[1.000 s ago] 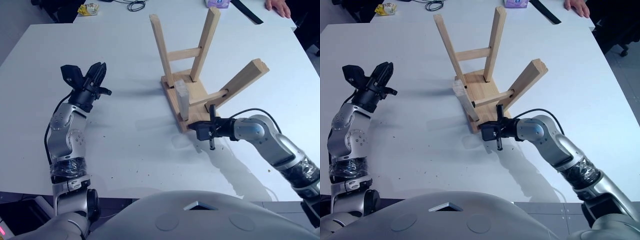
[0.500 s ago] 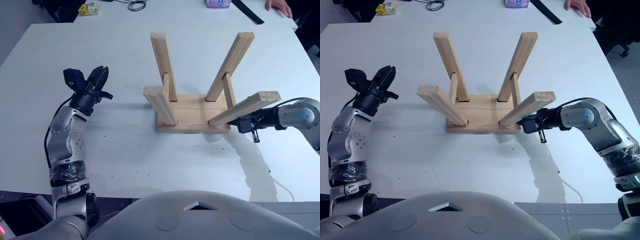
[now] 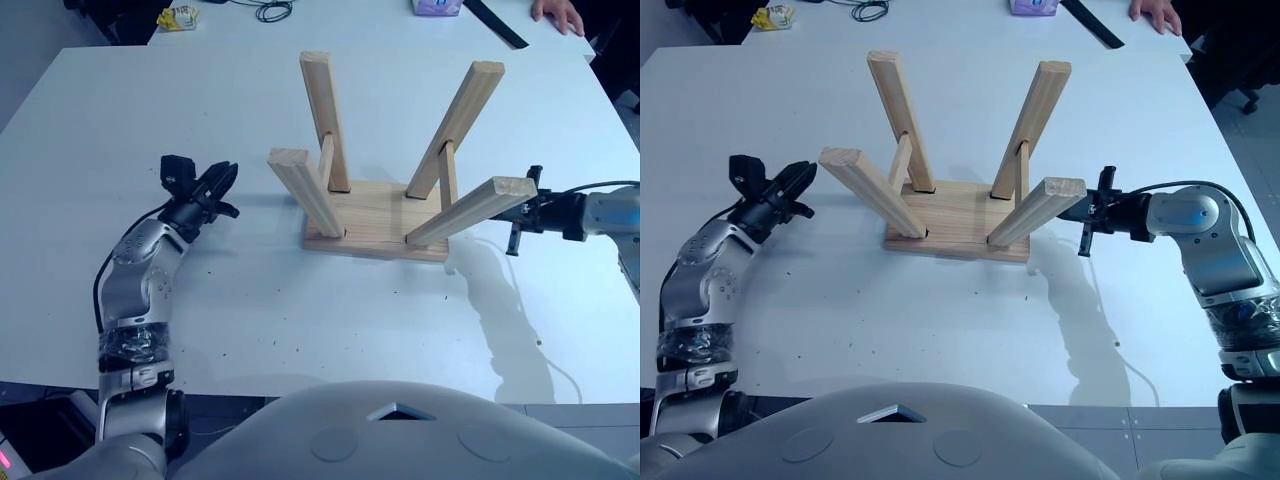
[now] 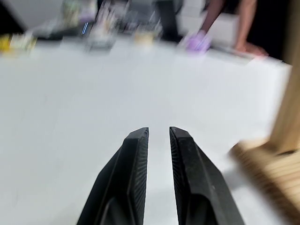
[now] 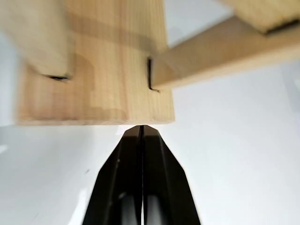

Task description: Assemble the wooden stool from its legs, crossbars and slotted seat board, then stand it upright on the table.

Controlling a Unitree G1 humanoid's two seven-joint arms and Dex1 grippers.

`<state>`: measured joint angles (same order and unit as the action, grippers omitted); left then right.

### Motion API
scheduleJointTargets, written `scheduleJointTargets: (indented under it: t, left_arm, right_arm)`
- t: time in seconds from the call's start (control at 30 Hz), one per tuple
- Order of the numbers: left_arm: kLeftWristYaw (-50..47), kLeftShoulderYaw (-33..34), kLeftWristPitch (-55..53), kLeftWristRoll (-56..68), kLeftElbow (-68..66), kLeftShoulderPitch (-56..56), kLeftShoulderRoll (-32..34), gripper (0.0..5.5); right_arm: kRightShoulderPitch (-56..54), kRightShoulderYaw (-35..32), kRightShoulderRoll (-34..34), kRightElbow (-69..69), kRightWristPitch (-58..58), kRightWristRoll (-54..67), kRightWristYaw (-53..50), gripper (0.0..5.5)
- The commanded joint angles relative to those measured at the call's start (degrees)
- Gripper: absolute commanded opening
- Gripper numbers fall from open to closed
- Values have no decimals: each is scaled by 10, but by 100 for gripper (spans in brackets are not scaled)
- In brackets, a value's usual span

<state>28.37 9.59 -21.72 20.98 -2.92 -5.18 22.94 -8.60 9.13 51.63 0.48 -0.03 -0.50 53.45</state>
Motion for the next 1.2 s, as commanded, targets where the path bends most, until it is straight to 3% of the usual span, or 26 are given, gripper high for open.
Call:
scheduleJointTargets:
  t: [0.03, 0.17, 0.37, 0.57, 0.77, 1.2]
  left_arm:
    - [-15, -44, -18, -23, 25, 22, -23, 57]
    - [-6, -68, -60, -12, 89, 70, -25, 2]
    - [3, -99, -125, -22, 90, 69, -11, 2]
    - [37, -132, -118, -34, 47, 37, -1, 2]
    - [88, -162, -148, 3, 139, 84, 14, 2]
    - [85, -101, -186, 27, 219, 165, 70, 2]
  right_arm:
    - [47, -1, -26, -3, 30, -27, -49, 0]
    - [45, -8, -24, 2, 37, -44, -59, 0]
    - [73, 8, -44, -38, 58, -53, -64, 0]
    - [80, 44, -82, -65, 87, -75, -76, 0]
    - [85, 66, -99, -79, 89, -80, -72, 0]
    - [207, 46, -93, -214, 160, -55, -81, 0]
